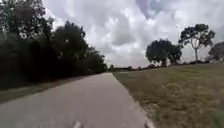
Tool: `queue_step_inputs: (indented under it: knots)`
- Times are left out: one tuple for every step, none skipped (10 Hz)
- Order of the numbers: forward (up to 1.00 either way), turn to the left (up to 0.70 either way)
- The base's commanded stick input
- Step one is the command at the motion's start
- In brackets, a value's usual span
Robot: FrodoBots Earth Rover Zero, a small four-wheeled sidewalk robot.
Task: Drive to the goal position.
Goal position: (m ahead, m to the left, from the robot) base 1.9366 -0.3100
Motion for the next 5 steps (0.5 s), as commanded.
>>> queue_step_inputs:
  knots:
    - [0.70, 0.00]
    - [0.70, 0.00]
    - [0.70, 0.00]
    - [0.70, 0.00]
    - [0.70, 0.00]
